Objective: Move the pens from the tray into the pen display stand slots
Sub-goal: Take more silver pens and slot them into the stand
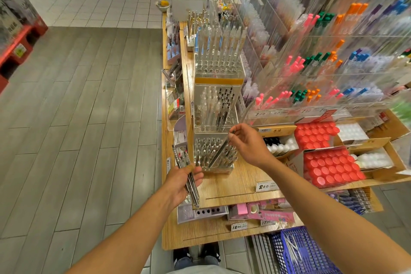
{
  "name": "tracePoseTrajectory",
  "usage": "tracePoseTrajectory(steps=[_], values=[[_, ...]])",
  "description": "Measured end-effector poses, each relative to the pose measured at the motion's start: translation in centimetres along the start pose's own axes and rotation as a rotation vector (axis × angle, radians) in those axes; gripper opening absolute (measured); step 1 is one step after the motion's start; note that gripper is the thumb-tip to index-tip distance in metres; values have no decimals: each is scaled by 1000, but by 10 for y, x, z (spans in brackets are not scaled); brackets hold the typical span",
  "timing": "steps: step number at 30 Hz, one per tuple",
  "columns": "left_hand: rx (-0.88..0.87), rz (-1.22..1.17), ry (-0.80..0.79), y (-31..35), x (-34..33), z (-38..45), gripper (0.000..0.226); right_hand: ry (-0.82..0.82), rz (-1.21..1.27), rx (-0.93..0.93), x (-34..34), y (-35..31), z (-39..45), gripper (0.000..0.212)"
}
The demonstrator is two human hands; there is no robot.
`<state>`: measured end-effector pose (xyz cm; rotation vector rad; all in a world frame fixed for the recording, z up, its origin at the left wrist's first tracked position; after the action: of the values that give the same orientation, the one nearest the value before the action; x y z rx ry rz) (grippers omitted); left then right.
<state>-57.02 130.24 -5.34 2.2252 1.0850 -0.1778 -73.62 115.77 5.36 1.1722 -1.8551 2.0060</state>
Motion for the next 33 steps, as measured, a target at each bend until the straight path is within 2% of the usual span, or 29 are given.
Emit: tracePoseTrajectory(steps=[2,7,11,17,26,30,33], values=[[13,17,-10,-2,0,0,20,7,-138,55,0,0,1,5],[37,43,-45,-5,-5,-1,18,-92,-406,185,-25,0,-2,11],[41,45,-45,-4,-7,-2,17,-155,-498,205,-38,7,-4,5],[40,53,-39,-2,-7,-3,17,-135,-651,349,-52,2,-7,10],[41,60,-71,-2,-16,-6,22,-101,-729,256,-63,-3,-6,20],[32,82,-88,-1,-20,-9,30,-114,-764,254,-61,-3,-8,21],[17,87,-111,-1,-21,-12,45,-87,-700,212,-59,-3,-9,21]])
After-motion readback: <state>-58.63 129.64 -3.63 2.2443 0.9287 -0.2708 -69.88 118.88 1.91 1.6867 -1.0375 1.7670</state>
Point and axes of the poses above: each hand's wrist, its own z-axis towards the middle knuckle, its own x-axis out of the back of the hand, y = z × x, the point moved 8 cm from there along z, towards the middle knuckle, and after that the axes turned 8 degrees about -z, right-handed, at the moved point
